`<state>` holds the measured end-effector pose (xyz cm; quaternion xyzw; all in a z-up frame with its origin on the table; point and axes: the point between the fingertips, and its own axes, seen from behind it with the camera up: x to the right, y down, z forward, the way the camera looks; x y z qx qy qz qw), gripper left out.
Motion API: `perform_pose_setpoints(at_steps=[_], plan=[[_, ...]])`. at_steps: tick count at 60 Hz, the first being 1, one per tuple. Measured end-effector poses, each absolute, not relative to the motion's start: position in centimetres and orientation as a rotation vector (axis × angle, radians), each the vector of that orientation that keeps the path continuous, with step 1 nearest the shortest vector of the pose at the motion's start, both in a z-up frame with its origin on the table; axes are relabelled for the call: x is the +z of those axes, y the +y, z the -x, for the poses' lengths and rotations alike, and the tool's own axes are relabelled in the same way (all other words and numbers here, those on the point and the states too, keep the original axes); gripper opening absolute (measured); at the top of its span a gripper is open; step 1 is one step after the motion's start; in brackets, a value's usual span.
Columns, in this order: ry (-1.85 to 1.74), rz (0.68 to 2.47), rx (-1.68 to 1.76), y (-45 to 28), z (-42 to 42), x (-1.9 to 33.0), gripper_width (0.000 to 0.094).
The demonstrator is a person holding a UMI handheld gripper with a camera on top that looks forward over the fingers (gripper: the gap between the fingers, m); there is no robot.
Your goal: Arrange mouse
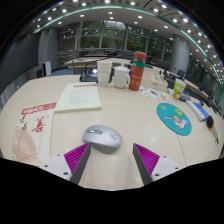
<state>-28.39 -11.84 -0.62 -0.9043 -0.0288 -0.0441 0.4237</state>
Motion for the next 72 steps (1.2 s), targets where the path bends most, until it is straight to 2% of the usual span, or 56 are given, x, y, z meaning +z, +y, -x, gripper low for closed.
perform_pose_setpoints(at_steps=[19, 25, 31, 49, 54, 62, 67, 72], plan=[[-0.090, 2.264, -0.133, -5.0, 28.0, -0.9, 0.0828], [-0.091, 2.263, -0.101, -3.7, 28.4, -1.2, 0.0743], [-0.099, 2.266, -0.055, -3.1, 29.3, -1.4, 0.0527], [-0.132, 2.260, -0.051, -2.9, 29.5, -1.0, 0.0367], [-0.159, 2.220, -0.020, -2.9, 29.9, 1.9, 0.0367], [-0.154, 2.074, 0.043, -1.8, 28.9, 11.4, 0.0364], [-0.097, 1.994, 0.097, -1.0, 25.5, 16.8, 0.0365], [-0.030, 1.953, 0.111, 0.4, 20.2, 19.8, 0.0363]])
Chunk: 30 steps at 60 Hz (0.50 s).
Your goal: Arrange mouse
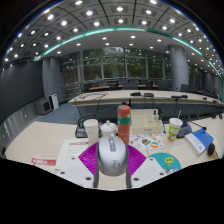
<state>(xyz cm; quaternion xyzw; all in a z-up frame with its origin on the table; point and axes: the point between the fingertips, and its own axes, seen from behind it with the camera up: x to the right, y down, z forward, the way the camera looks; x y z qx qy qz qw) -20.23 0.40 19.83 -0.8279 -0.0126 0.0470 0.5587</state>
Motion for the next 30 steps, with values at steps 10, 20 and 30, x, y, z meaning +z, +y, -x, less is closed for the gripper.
perform_pose_setpoints(at_steps=[10, 20, 30], plan=[[0.068, 1.987, 0.043, 3.9, 7.8, 17.6, 0.0362], [0.099, 2.127, -0.012, 5.1, 0.1, 8.2, 0.0363], [0.130, 2.222, 0.000, 5.3, -2.2, 1.0, 0.0379]])
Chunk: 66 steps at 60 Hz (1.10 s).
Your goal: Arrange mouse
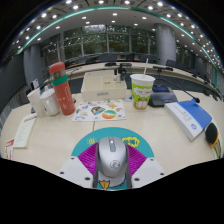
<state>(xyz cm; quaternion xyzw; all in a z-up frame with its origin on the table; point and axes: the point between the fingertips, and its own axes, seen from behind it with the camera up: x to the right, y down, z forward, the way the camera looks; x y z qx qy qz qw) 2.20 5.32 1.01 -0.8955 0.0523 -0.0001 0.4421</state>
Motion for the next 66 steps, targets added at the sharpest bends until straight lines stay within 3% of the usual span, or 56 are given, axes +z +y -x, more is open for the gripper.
perform_pose_setpoints(at_steps=[11, 18, 30, 45, 66], plan=[[0.114, 2.250, 0.013, 5.0, -2.3, -0.6, 0.0534], [0.113, 2.249, 0.020, 3.9, -2.0, 1.4, 0.0864], [0.080, 2.182, -0.019, -1.8, -0.5, 9.5, 0.0859], [0.059, 2.131, -0.069, -15.8, 3.6, 18.6, 0.0859], [0.068, 2.106, -0.094, -28.7, 6.9, 23.2, 0.0860]])
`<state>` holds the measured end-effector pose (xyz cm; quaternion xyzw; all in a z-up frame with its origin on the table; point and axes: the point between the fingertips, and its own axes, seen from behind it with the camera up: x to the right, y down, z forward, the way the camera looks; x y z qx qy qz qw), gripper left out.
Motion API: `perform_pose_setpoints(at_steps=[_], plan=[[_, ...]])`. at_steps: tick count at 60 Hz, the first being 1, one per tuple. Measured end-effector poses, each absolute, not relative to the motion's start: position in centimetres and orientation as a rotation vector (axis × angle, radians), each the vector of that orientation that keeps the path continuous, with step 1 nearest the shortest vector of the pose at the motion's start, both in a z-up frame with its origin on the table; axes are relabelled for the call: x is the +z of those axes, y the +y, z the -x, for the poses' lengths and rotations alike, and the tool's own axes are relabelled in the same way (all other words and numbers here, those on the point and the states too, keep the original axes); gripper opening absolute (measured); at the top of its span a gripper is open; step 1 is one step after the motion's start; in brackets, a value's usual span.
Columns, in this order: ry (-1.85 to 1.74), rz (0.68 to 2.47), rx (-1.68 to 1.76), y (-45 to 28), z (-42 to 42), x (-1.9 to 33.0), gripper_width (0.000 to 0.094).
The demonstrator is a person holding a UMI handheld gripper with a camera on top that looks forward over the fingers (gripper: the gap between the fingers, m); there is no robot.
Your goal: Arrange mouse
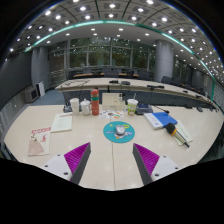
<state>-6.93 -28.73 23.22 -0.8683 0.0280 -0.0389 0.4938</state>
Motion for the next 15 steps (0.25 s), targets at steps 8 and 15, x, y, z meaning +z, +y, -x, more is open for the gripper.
perform_pose_setpoints(at_steps=[8, 15], plan=[[0.058, 2.088, -0.119, -30.3, 7.3, 24.1, 0.0858], [0.067, 2.071, -0.093, -30.8, 7.7, 25.0, 0.0860]])
